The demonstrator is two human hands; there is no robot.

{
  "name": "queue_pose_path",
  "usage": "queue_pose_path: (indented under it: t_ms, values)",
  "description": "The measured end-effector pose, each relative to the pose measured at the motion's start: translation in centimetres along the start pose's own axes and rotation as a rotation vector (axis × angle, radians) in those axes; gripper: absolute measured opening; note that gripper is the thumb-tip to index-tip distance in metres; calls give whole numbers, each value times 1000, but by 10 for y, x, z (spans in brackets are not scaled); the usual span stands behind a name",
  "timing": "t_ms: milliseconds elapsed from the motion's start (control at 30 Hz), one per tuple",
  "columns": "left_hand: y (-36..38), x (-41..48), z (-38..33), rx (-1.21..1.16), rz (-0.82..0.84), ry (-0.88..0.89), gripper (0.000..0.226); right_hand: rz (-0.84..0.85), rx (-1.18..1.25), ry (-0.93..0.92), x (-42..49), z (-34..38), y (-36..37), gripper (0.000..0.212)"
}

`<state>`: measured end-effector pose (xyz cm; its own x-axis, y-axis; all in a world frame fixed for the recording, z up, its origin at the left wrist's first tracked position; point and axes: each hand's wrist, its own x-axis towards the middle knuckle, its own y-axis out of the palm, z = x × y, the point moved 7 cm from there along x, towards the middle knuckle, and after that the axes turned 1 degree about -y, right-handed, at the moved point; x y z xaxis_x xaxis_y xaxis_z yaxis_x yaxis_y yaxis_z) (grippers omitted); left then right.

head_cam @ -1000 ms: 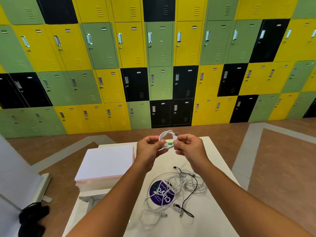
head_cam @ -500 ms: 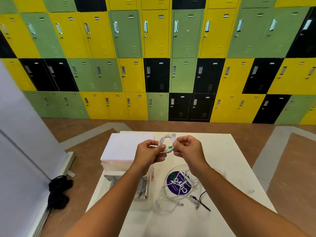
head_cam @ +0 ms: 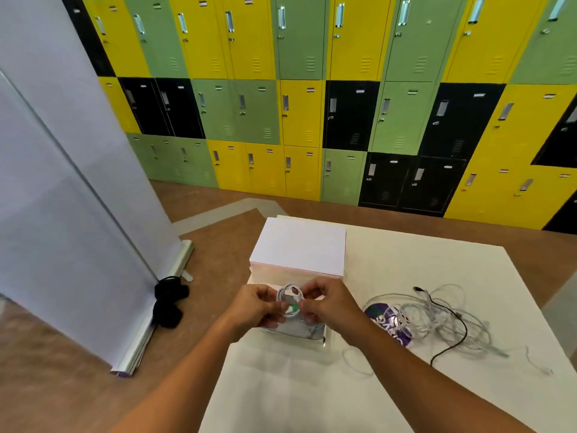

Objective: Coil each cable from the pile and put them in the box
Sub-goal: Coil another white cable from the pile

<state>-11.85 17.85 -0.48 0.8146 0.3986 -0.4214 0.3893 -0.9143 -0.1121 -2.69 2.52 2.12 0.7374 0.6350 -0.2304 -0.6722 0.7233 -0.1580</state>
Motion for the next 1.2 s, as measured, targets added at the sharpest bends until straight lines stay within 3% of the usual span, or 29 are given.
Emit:
queue_pose_path:
  t_ms: [133,300,500,600,700,833,1000,1100,1200]
  values:
    - [-23,14,42,1,-22,-90,13,15,-213,-7,7,-24,34,16]
    - [-28,32,67,-83,-83,-154,16,-78,-499,-72,18,-41,46,23]
    - [-28,56,80,-40,-218,-83,13,-13,-664,-41,38,-68,62,35]
    - [-26,64,82,81,-281,-45,22,34,-727,-22,48,-70,65,44]
    - [-23,68,78,346,-328,-1,16,129,-851,-11,56,-76,71,51]
    - [-15,72,79,629,-328,21,23,255,-973,64,60,-94,79,47]
    - [-3,72,78,688,-315,67,24,256,-946,84,66,-97,79,50]
    - [-3,75,78,694,-360,76,21,257,-948,30,63,-98,73,67]
    - [4,79,84,788,-329,140,19,226,-1000,-41,58,-100,65,58]
